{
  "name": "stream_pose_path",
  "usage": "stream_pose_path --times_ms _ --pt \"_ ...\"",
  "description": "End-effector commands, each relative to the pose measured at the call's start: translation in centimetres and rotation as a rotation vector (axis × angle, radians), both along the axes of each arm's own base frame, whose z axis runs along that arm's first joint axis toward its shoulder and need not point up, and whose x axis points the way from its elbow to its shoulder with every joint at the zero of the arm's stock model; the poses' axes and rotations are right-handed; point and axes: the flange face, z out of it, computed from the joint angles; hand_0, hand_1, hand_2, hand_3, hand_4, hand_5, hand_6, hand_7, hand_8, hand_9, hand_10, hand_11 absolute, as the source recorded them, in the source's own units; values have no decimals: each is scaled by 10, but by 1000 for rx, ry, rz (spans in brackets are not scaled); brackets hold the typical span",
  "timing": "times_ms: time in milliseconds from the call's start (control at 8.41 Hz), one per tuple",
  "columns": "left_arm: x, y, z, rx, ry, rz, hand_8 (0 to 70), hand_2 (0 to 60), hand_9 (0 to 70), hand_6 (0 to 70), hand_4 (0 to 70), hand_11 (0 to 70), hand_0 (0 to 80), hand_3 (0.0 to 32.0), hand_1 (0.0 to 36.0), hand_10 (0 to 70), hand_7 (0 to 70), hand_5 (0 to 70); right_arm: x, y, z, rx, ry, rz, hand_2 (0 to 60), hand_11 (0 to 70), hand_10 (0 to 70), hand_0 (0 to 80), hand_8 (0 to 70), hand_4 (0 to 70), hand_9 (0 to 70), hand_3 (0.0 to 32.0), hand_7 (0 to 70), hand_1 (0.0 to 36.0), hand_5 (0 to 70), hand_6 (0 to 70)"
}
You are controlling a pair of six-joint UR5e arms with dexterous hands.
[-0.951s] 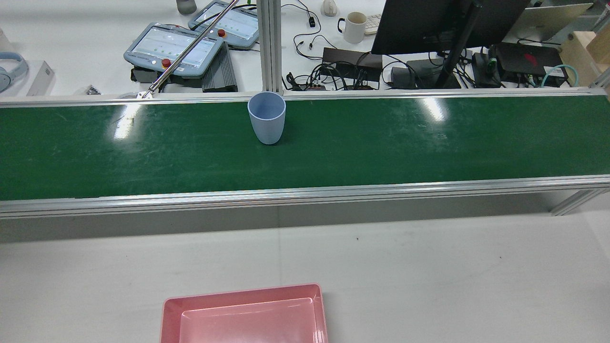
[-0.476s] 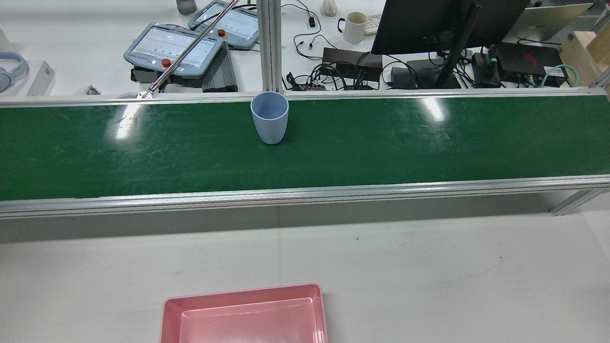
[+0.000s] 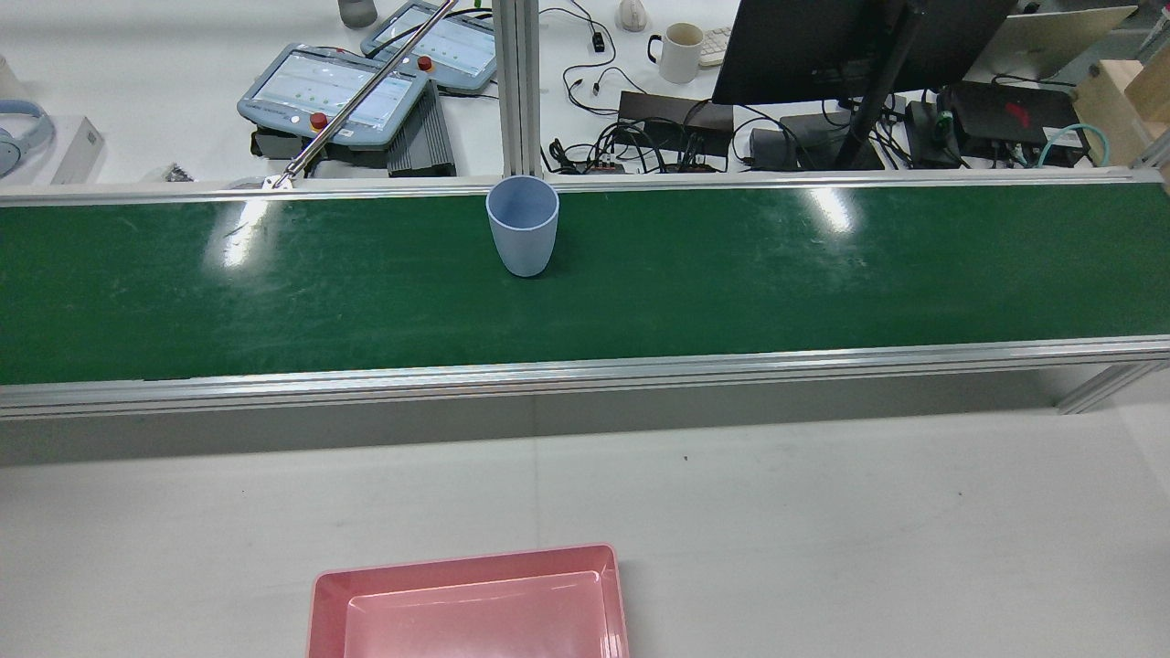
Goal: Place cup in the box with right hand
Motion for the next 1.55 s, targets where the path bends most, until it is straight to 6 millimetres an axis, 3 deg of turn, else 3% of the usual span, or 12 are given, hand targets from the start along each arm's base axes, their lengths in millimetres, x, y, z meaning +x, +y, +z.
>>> stream_pose_path --times_ms 0,1427 --pt "0 0 0 1 0 0 0 0 0 0 0 0 0 0 0 0 0 0 0 0 0 0 0 1 164 450 289 800 376 177 470 0 663 360 202 188" --pt "1 0 0 1 0 0 0 0 0 0 0 0 0 0 0 0 0 0 0 0 1 -3 0 -1 166 454 292 800 377 179 472 0 668 360 202 190"
